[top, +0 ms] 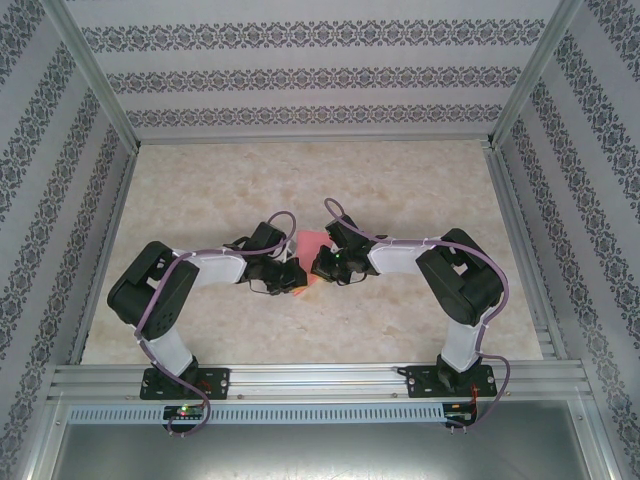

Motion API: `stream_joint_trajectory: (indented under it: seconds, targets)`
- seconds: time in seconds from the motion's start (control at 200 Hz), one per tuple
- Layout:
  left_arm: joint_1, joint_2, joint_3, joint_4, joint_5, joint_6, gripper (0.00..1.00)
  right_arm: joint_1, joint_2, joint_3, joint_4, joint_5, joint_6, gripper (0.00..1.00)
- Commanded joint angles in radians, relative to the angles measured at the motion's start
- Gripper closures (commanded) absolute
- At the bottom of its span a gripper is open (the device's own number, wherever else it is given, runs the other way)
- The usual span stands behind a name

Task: Fold a paper plane with a square sheet of paper (pick it up from the middle)
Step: Fold the paper at the center of the table.

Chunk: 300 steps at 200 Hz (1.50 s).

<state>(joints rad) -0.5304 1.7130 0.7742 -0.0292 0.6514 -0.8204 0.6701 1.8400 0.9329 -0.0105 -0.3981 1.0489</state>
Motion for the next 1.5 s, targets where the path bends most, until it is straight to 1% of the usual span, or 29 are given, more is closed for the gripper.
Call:
stream_joint_trajectory:
  seconds: [0.0, 0.35, 0.624, 0.949, 1.194, 1.494]
  targets:
    - [-0.016, 0.016, -0.024, -0.033, 0.007, -0.002, 0.90, 0.004, 0.028, -0.022, -0.041, 0.032, 0.012, 0.98]
    - [-0.020, -0.001, -0.026, -0.010, 0.025, -0.024, 0.88, 0.005, 0.013, -0.018, -0.046, 0.028, 0.009, 0.98]
    - [-0.017, -0.068, 0.019, -0.076, -0.080, 0.003, 0.87, 0.004, -0.028, 0.005, -0.009, -0.013, -0.027, 0.98]
    - [-0.018, -0.018, 0.003, -0.041, -0.013, -0.010, 0.88, 0.010, -0.044, 0.028, 0.010, -0.041, -0.051, 0.98]
    - [-0.017, 0.005, -0.001, -0.043, -0.007, -0.007, 0.88, 0.010, -0.029, 0.022, -0.028, -0.008, -0.041, 0.98]
    - [-0.019, 0.022, -0.012, -0.051, -0.013, -0.016, 0.88, 0.008, 0.001, 0.019, -0.031, -0.010, -0.033, 0.97]
